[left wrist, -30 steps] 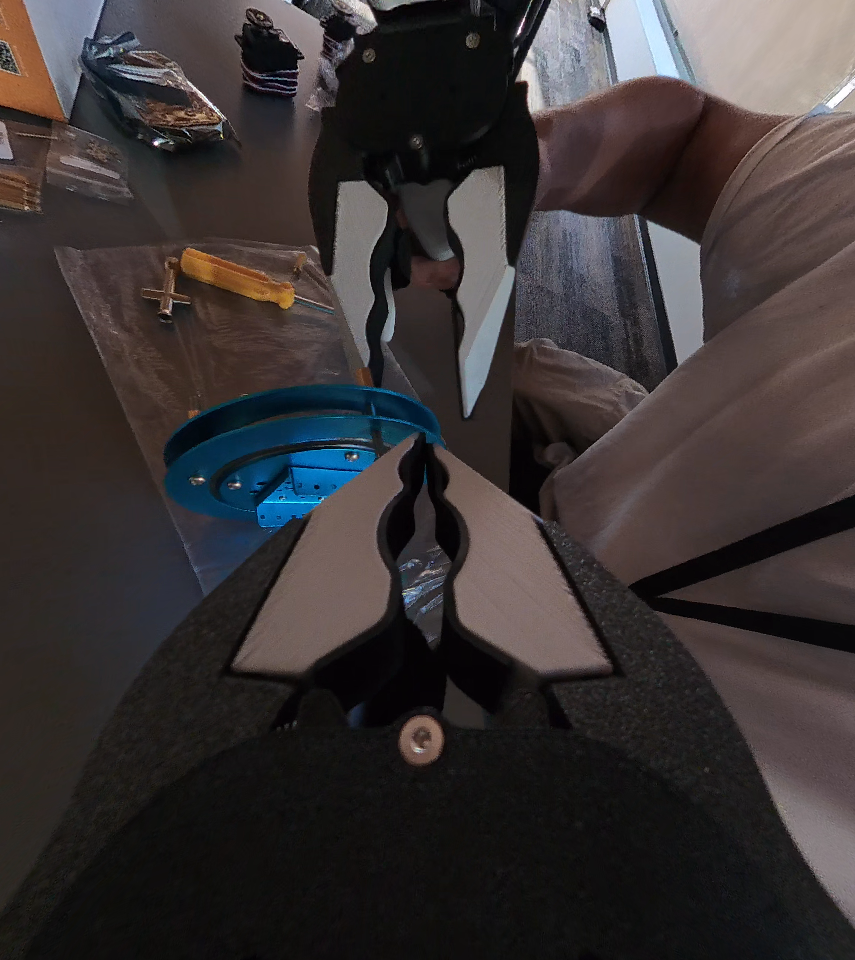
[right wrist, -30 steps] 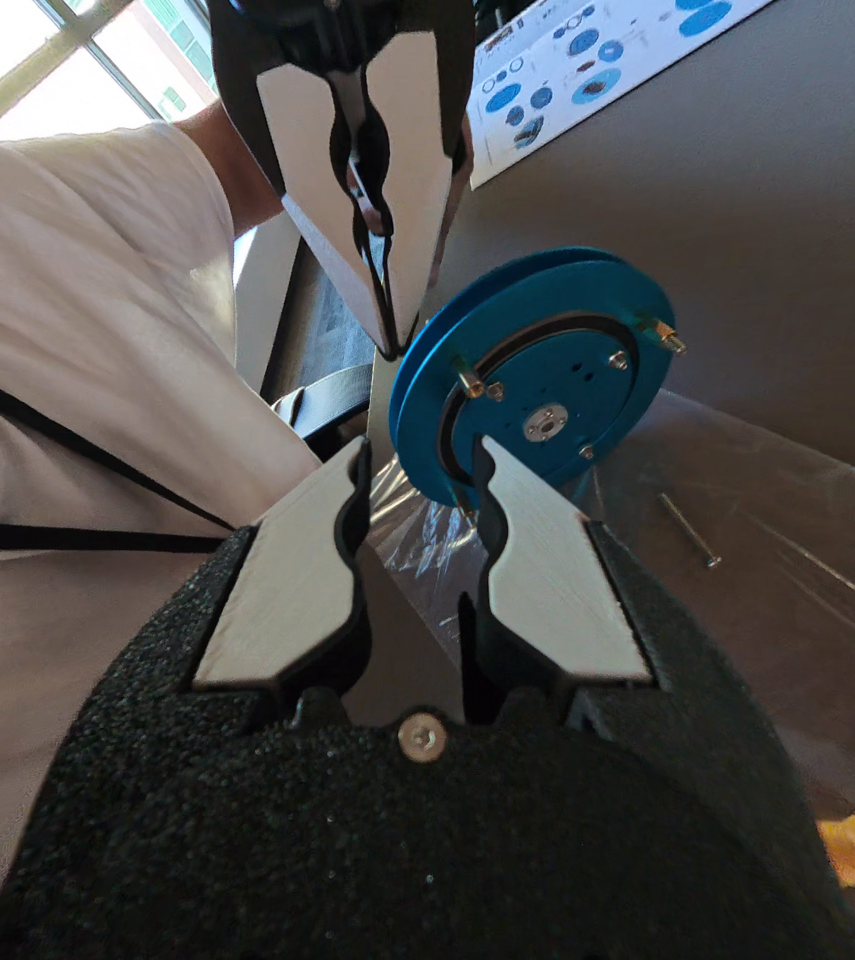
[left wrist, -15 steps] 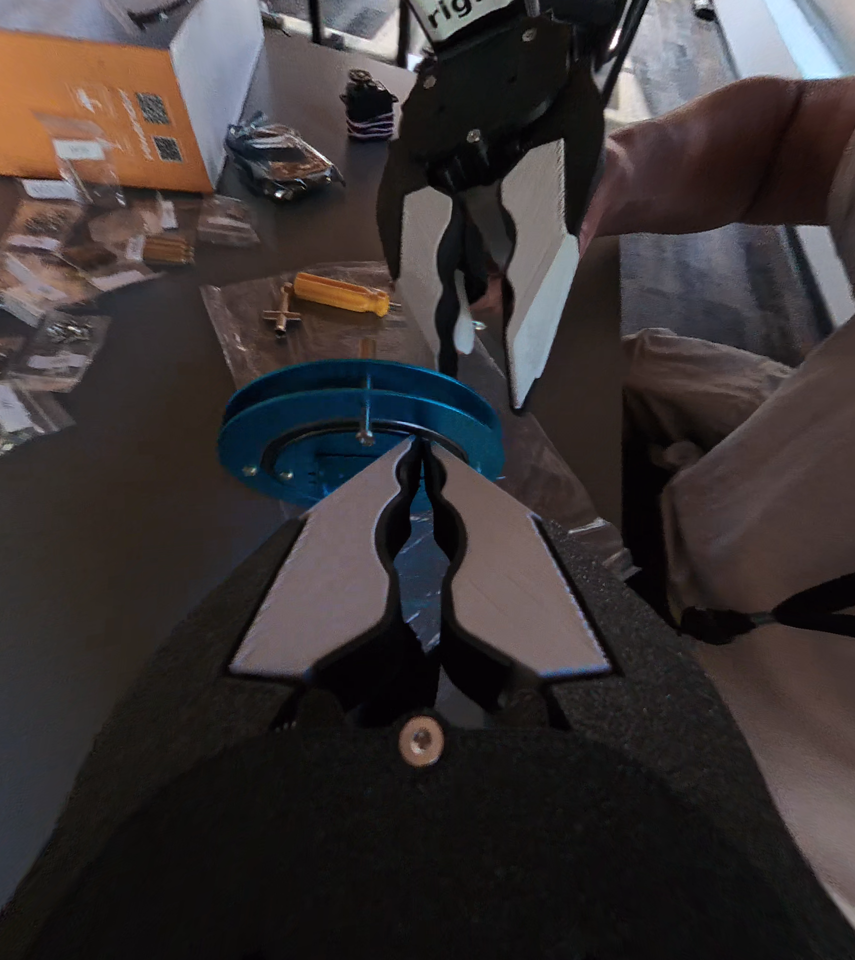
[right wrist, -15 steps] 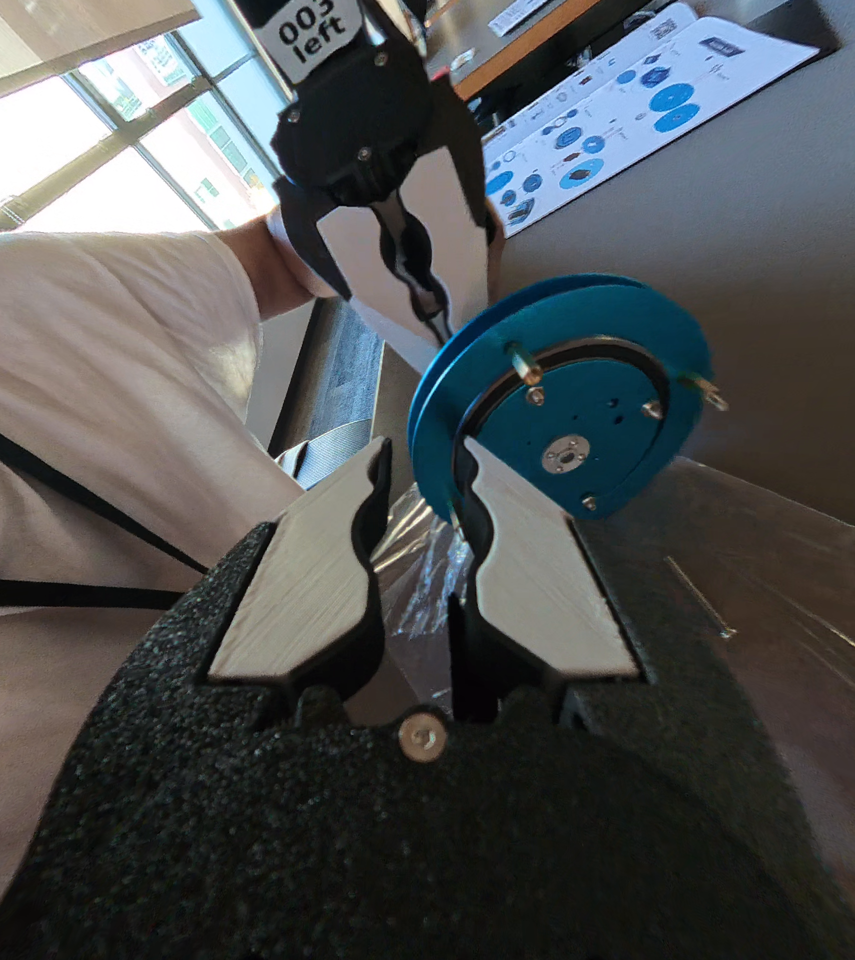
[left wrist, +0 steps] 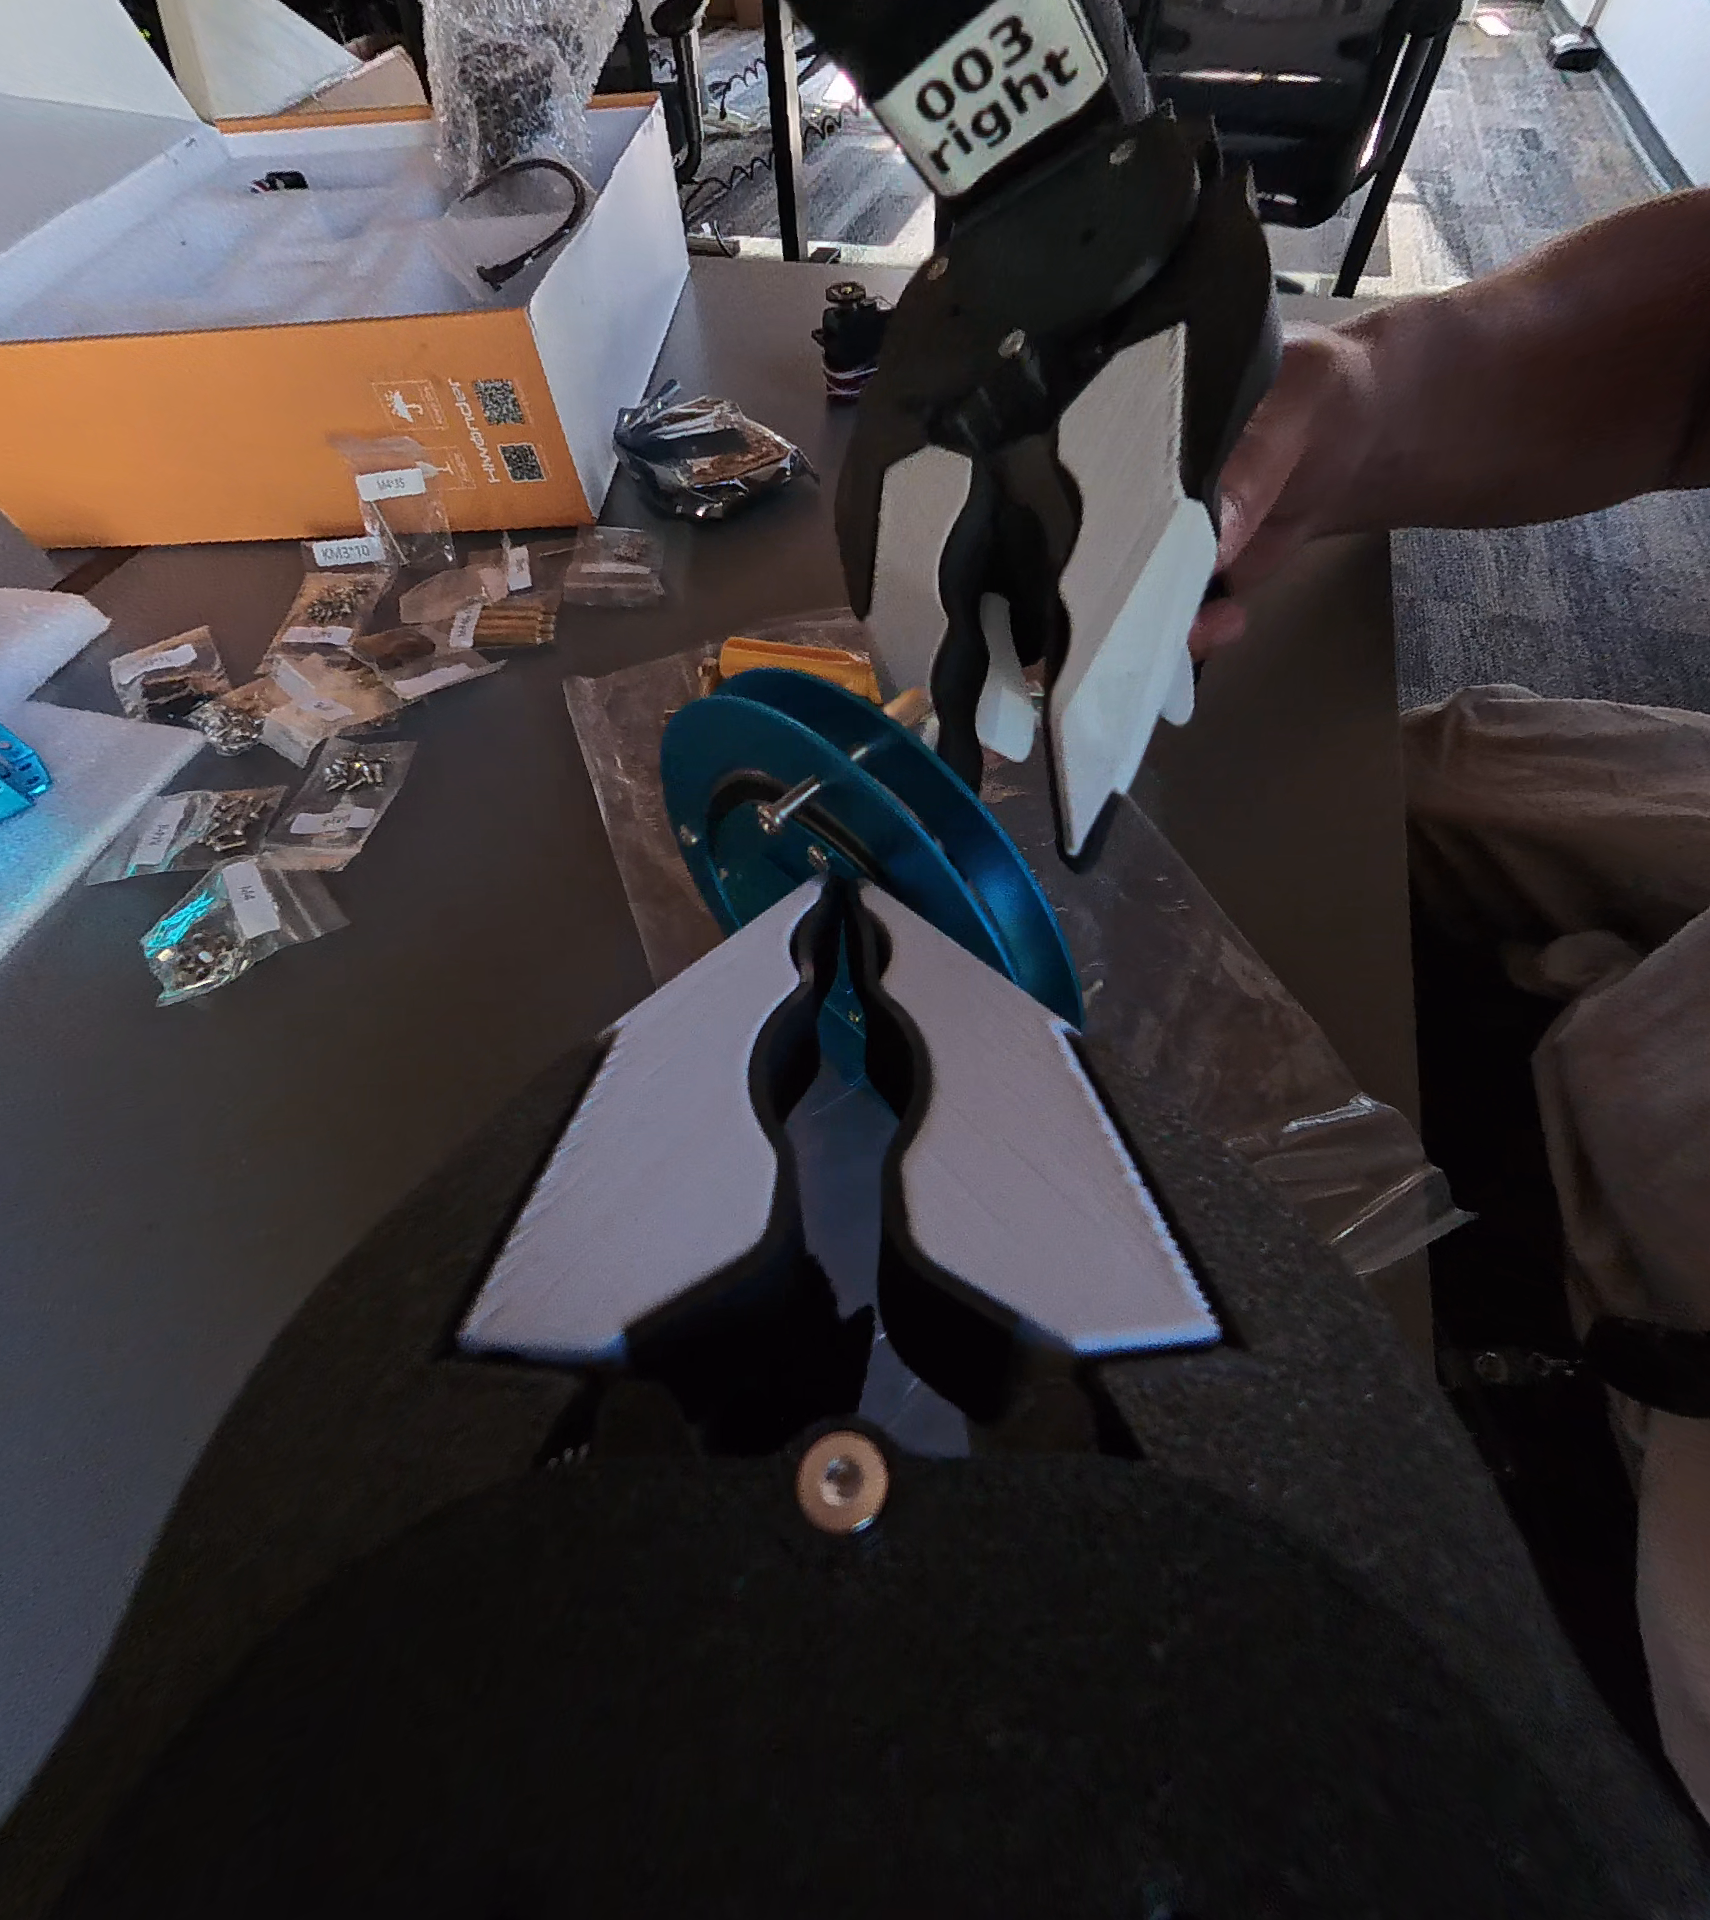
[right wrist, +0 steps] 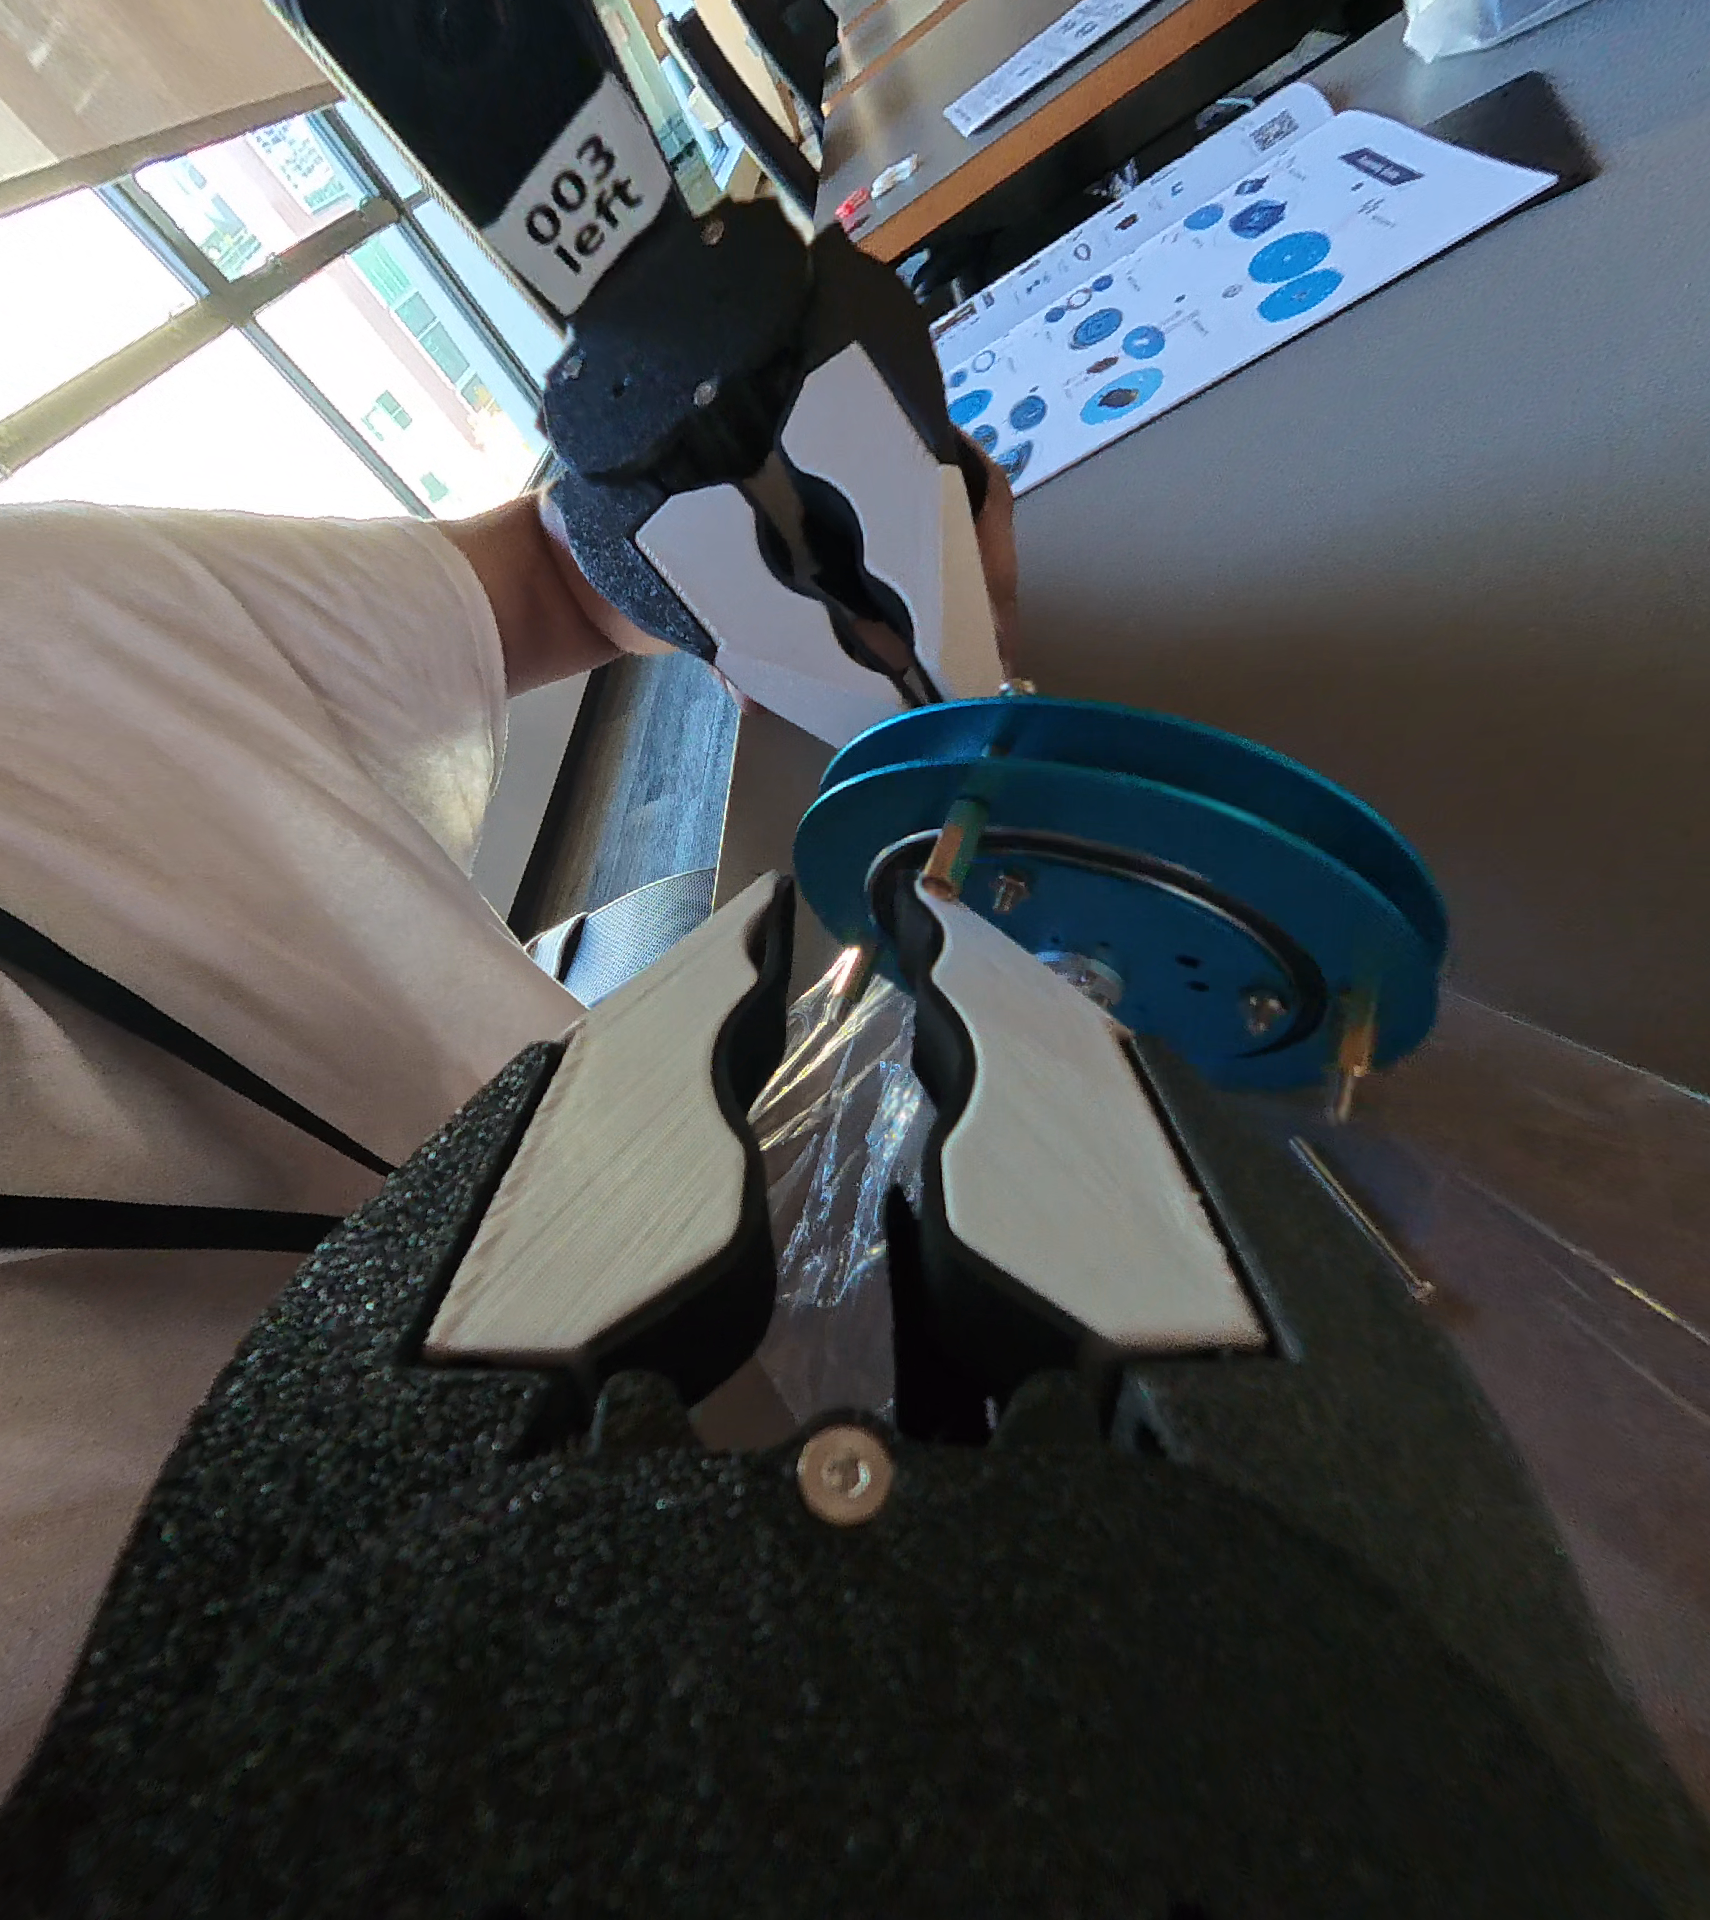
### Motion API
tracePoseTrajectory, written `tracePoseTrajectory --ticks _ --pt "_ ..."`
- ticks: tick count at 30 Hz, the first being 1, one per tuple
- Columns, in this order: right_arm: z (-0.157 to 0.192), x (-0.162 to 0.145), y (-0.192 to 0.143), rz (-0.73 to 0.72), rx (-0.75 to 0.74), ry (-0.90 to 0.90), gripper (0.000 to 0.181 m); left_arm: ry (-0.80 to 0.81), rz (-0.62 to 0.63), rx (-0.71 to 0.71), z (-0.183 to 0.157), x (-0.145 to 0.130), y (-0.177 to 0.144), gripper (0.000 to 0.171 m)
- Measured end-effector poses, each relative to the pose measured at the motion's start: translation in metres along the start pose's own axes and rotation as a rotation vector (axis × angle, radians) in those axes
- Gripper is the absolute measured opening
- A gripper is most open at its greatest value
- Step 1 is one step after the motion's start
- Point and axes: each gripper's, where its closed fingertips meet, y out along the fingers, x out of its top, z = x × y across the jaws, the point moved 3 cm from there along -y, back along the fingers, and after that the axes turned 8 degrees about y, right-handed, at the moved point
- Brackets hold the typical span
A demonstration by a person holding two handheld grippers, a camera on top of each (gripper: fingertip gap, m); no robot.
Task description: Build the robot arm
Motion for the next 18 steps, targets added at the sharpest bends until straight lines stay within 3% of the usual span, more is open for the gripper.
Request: tracePoseTrajectory --ticks 8,14,18 --pt "-0.009 0.011 -0.023 -0.057 -0.077 0.003 0.015 0.009 -0.007 -0.008 -0.001 0.001 0.008 0.000" --pt "-0.005 0.005 -0.015 -0.030 -0.048 0.001 0.017 -0.087 -0.042 0.057 0.019 0.000 0.007 0.026" --pt "-0.004 0.004 -0.009 -0.012 -0.028 -0.010 0.016 -0.003 -0.091 0.071 0.022 0.009 0.009 0.029"
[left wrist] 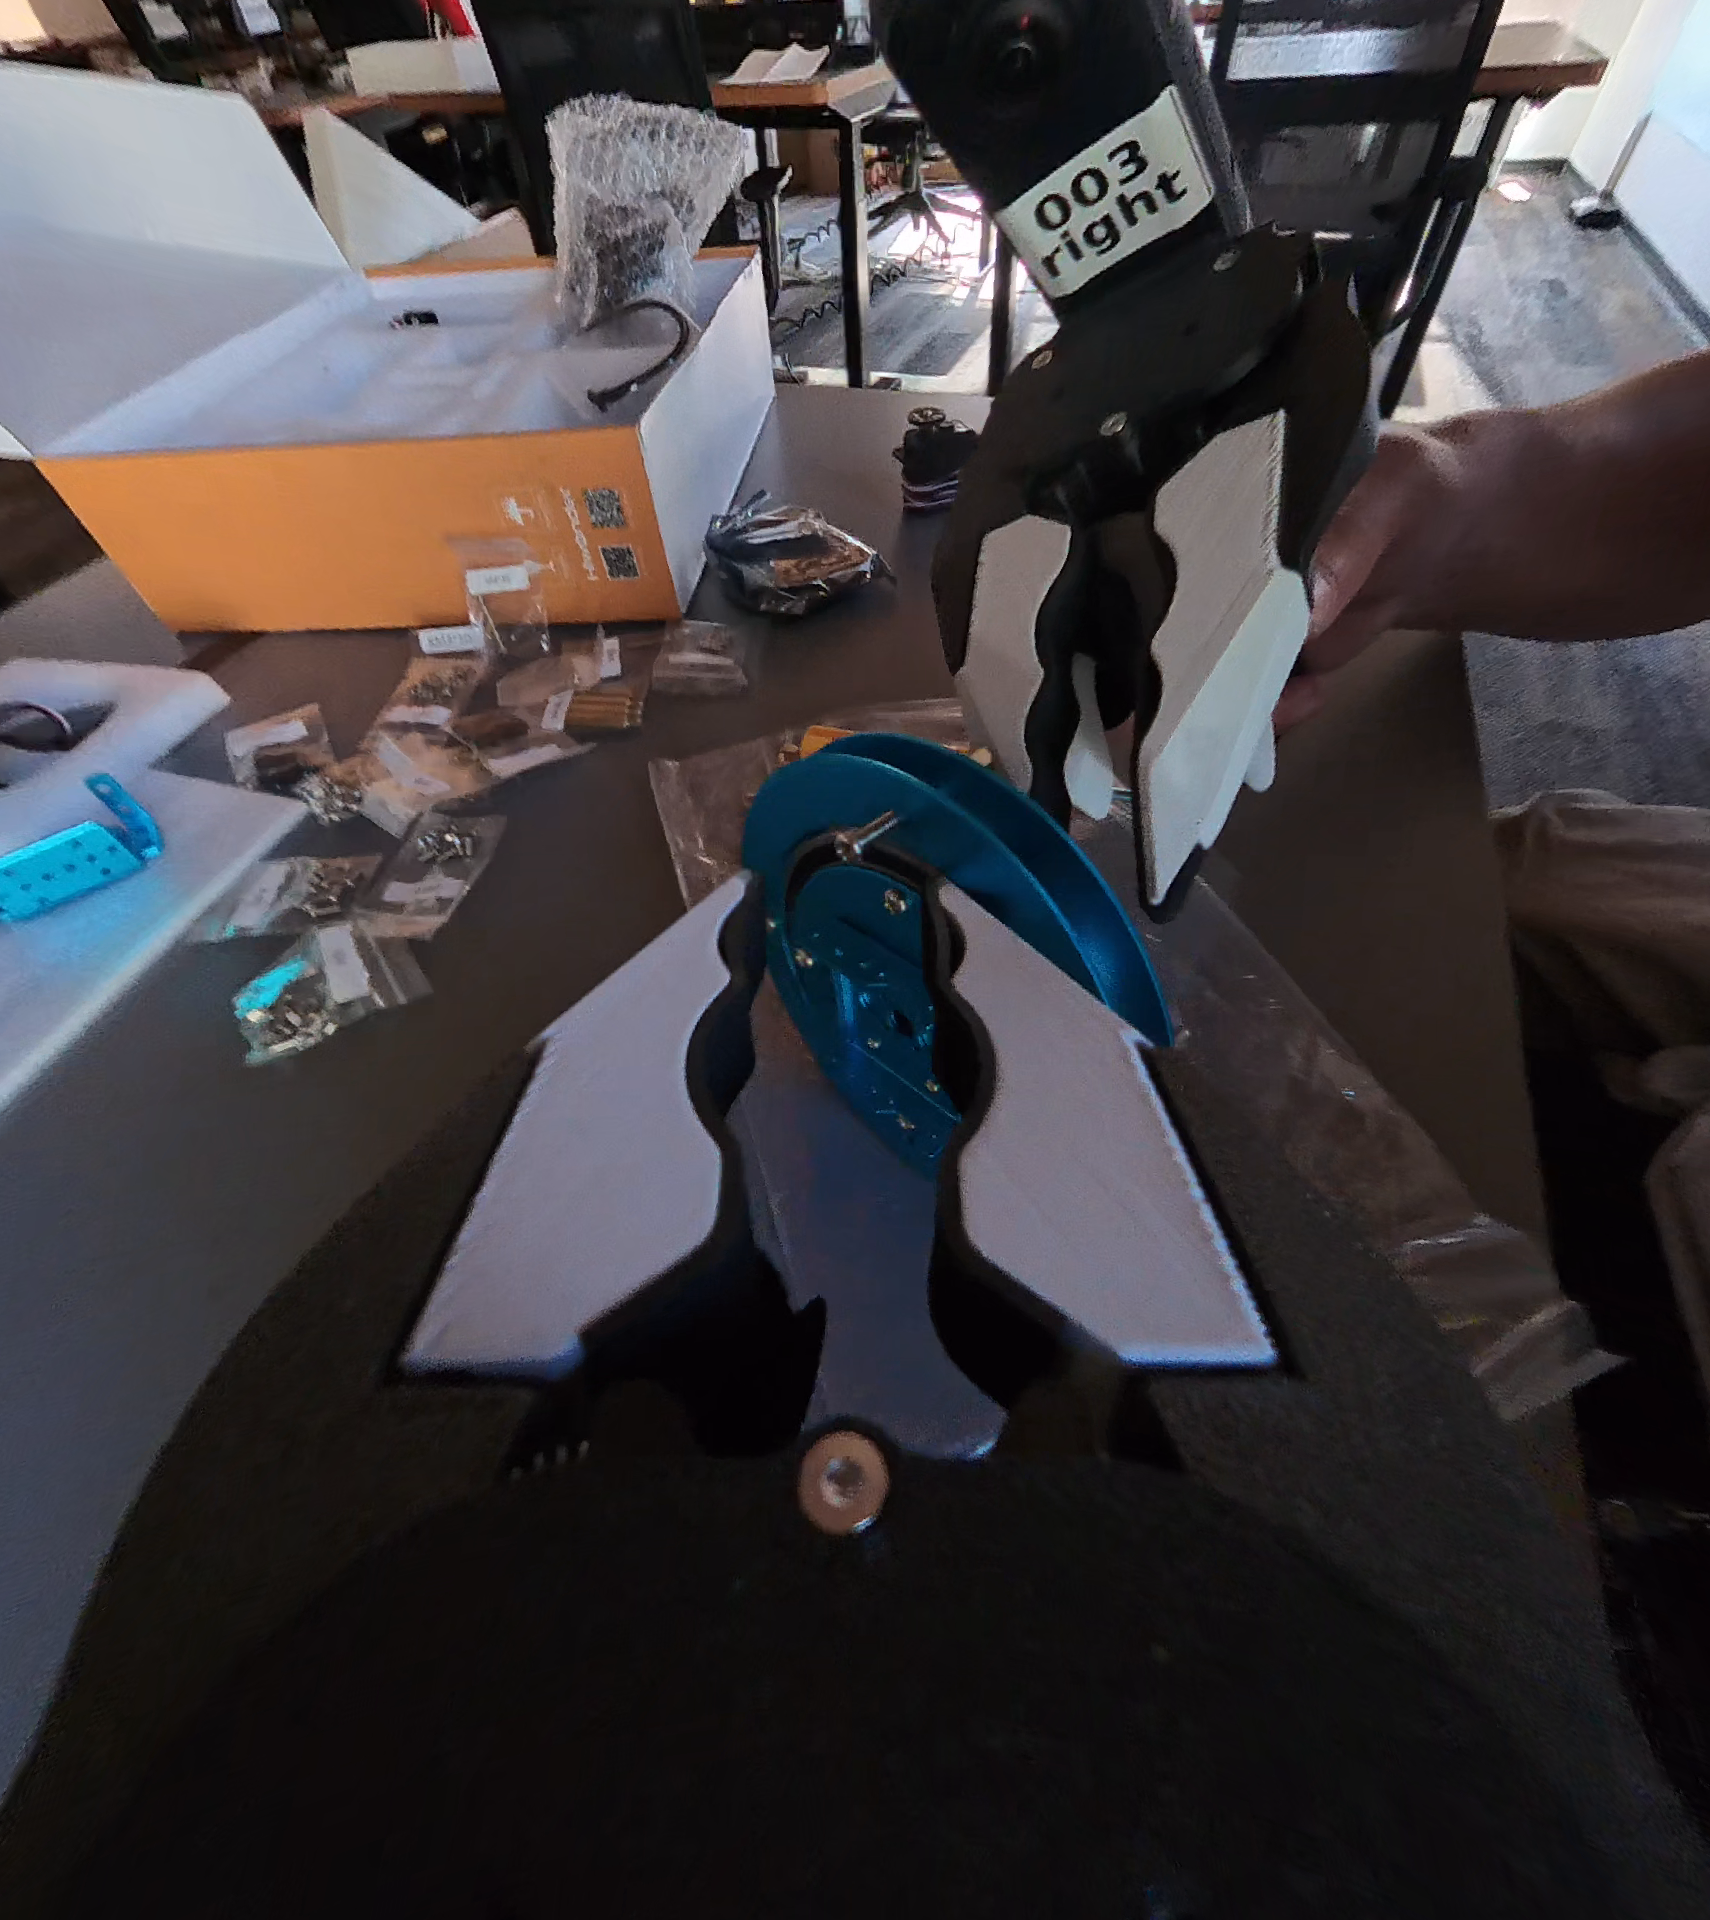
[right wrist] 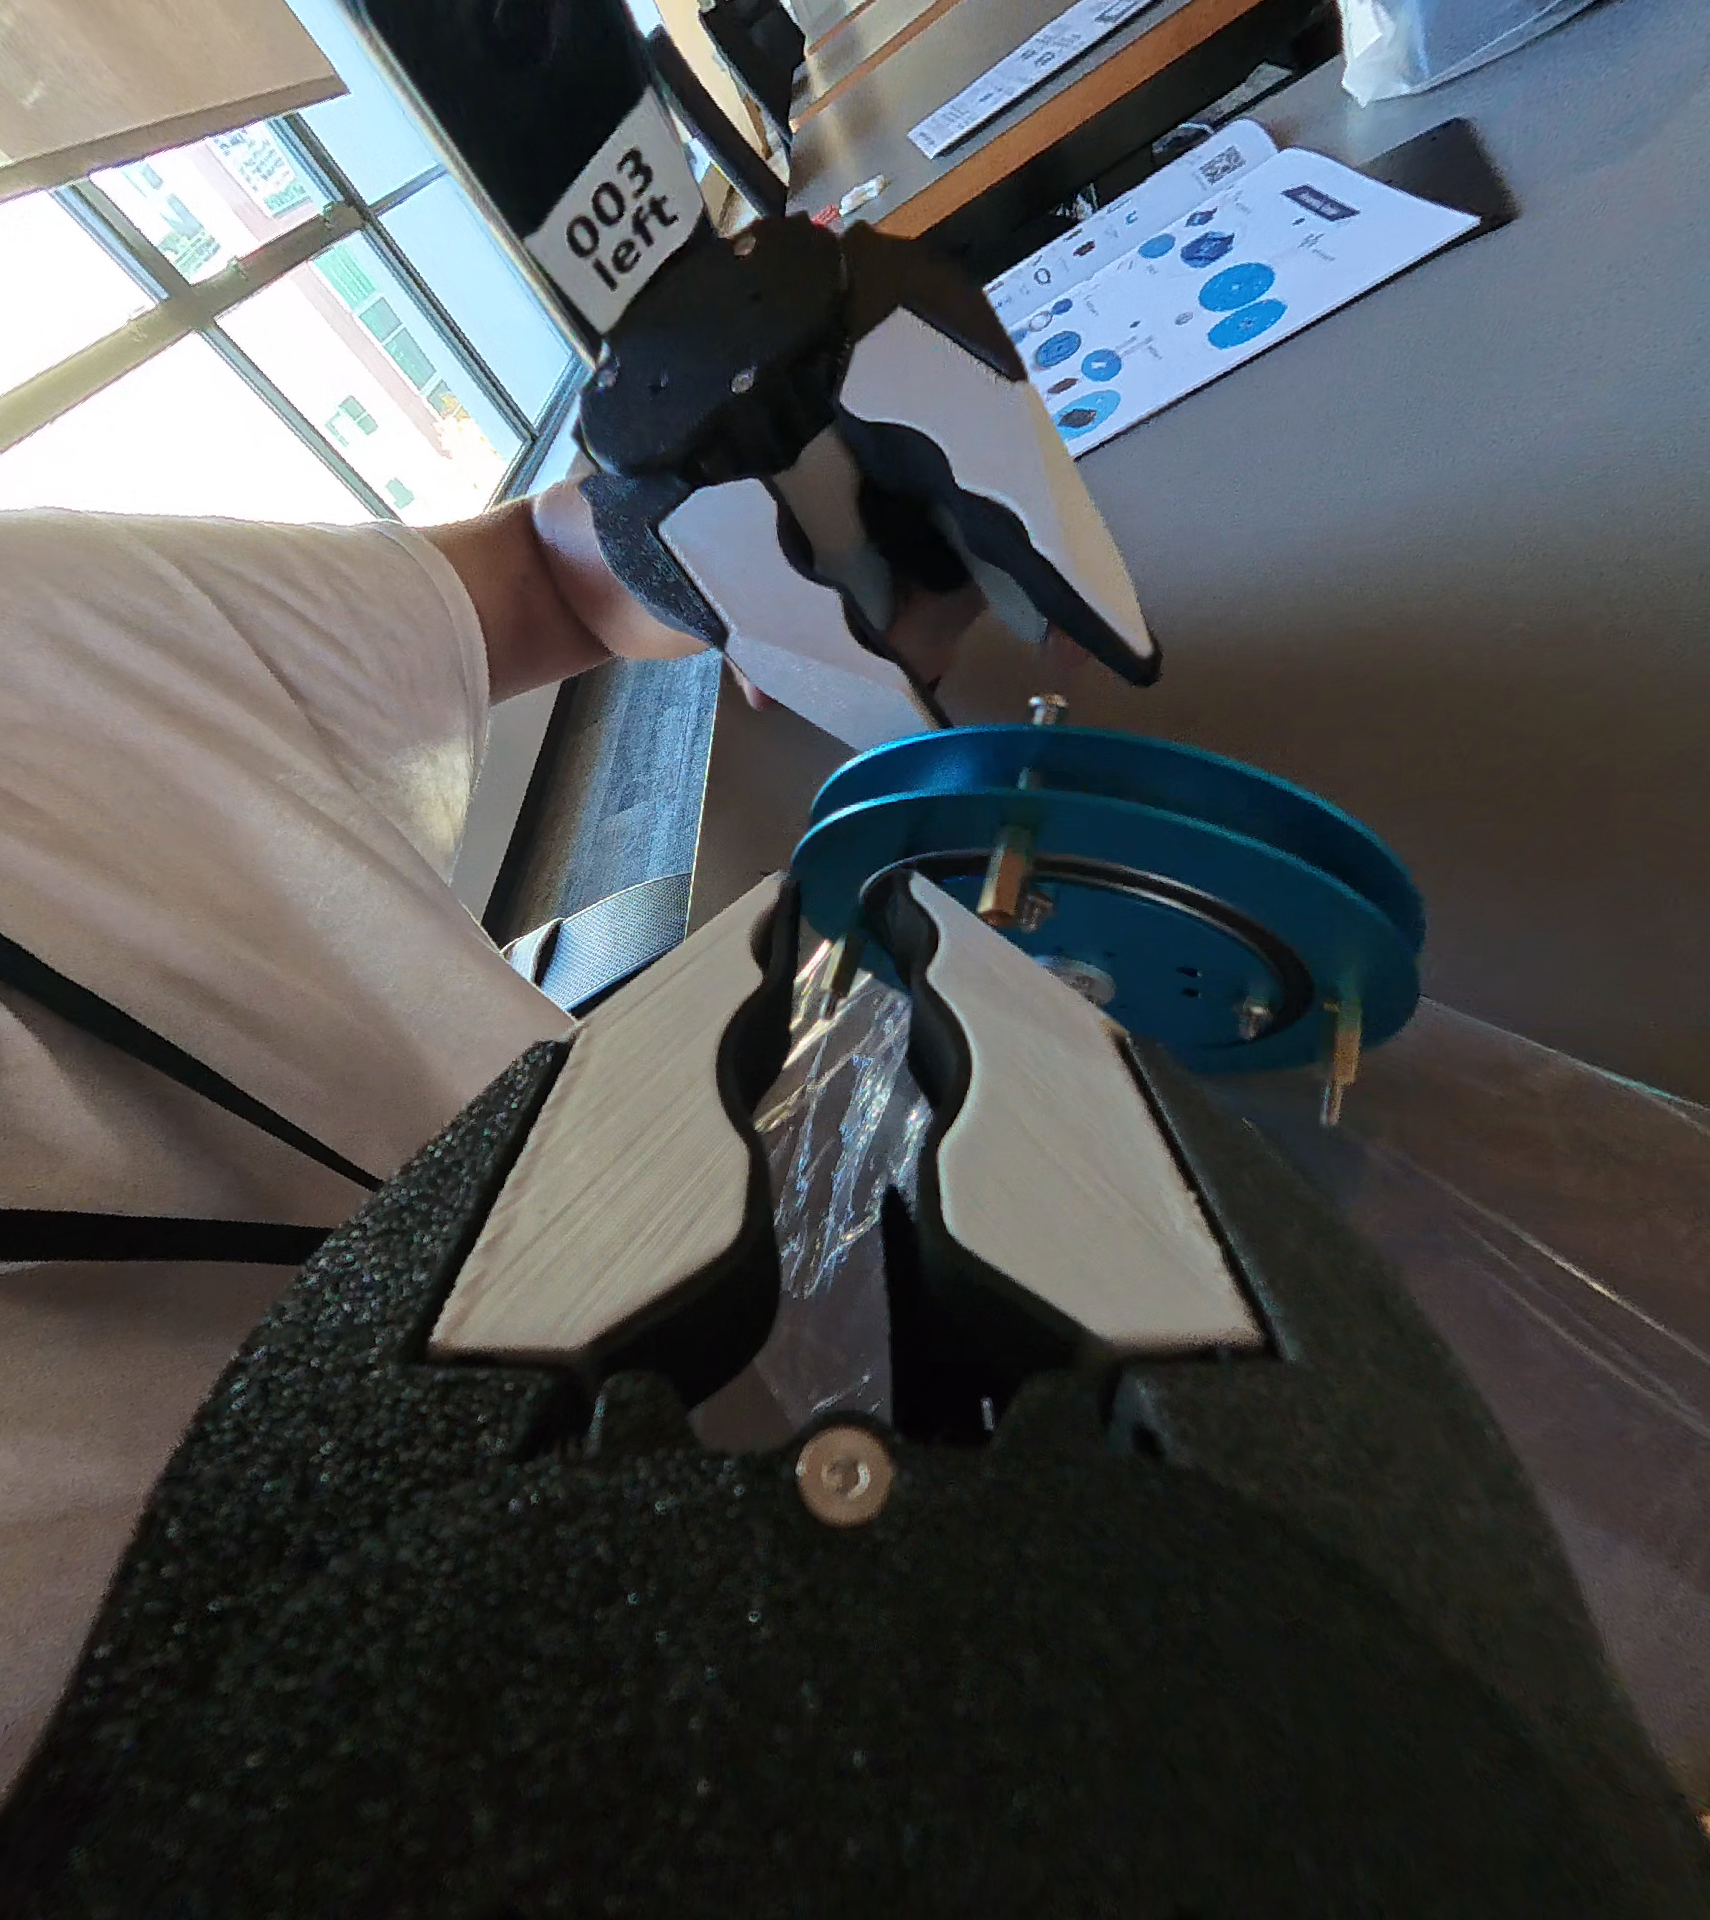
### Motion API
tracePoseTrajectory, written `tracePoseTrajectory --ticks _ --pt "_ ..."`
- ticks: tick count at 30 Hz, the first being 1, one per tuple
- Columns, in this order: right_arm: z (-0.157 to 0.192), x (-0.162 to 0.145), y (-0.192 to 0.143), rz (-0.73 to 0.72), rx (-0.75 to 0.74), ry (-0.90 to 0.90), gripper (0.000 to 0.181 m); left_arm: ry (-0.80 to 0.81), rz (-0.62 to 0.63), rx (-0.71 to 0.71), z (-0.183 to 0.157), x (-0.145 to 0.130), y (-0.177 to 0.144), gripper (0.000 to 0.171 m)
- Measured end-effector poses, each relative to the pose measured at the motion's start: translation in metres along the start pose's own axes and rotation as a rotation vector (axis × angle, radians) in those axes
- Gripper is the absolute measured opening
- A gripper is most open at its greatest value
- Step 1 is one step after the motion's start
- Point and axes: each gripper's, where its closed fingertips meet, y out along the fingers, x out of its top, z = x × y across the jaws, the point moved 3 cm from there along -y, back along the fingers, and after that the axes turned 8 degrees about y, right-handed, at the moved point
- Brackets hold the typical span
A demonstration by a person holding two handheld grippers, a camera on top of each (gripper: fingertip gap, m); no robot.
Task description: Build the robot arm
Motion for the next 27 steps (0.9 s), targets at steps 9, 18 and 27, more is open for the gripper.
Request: tracePoseTrajectory --ticks 9,18,27 --pt "-0.003 -0.006 -0.008 0.053 -0.003 -0.027 0.012 0.072 -0.003 -0.134 -0.011 0.004 0.006 0.018" --pt "-0.017 -0.002 -0.032 -0.020 -0.079 -0.044 0.023 0.002 -0.047 -0.192 0.001 0.013 0.018 0.026" --pt "-0.014 0.011 -0.021 -0.014 -0.039 -0.072 0.011 -0.180 -0.060 -0.301 0.012 0.014 0.029 0.015"
